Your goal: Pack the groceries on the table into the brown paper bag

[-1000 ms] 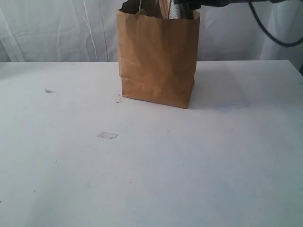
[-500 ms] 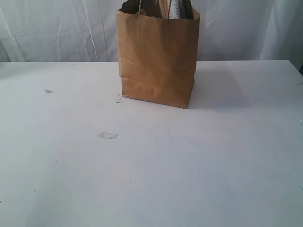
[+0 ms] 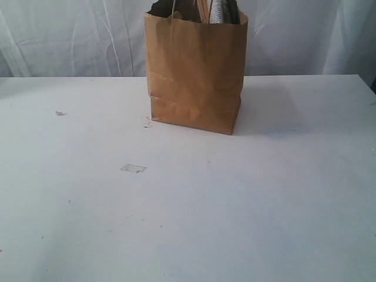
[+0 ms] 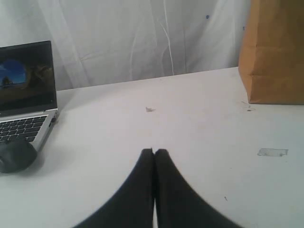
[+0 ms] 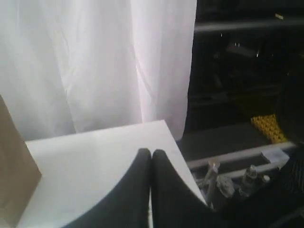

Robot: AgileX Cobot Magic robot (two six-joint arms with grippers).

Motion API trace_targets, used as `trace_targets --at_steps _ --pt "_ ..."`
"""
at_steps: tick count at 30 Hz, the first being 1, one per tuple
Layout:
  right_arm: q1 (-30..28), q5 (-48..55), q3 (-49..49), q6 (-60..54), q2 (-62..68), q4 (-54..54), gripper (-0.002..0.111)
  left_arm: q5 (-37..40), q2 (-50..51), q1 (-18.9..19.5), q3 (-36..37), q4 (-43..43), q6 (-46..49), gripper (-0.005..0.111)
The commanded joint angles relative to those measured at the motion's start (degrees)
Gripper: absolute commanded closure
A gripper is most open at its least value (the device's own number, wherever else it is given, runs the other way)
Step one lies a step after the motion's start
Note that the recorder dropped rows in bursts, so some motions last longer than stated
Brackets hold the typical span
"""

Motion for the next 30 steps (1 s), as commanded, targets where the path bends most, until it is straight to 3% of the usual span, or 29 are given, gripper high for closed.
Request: trace_targets --at_steps 1,12,14,17,19,24,26,28,30 --pt "-0.29 0.23 0.36 0.47 -8.96 0.05 0.108 0.07 -0.48 -0.36 0.15 -0.09 -0.22 0.107" --pt "-0.15 -3.0 3.93 0.69 -22.93 0.8 0.108 0.07 -0.48 -0.36 0.15 -0.09 -0.12 0.107" --pt "-0.15 -11.38 8.46 -1.48 -23.32 4.45 0.108 0.07 -0.48 -0.36 0.15 -0.09 -0.12 0.107" --pt "-0.02 -37.48 20.05 -12.56 -23.85 12.6 0.108 0.07 -0.48 -0.36 0.15 -0.09 -0.12 0.107" --pt "0.52 -48.96 29.21 -17.49 -25.48 18.08 0.108 0.07 -0.48 -0.36 0.15 -0.09 -0.12 0.107" --pt "0.84 -42.55 47.9 -15.99 -35.69 16.59 0.108 0.07 -0.48 -0.36 0.15 -0.09 -0.12 0.107" --pt "0.84 -39.9 54.8 -10.02 -40.2 13.77 0.108 0.07 -0.48 -0.36 0.15 -0.09 -0.12 0.107" --pt "0.84 -40.54 56.26 -1.6 -40.2 8.14 0.108 0.21 -0.48 -0.36 0.15 -0.09 -0.12 0.107" --pt "0.96 -33.13 56.26 2.22 -40.2 1.9 0.108 0.27 -0.48 -0.36 0.15 -0.09 -0.12 0.107"
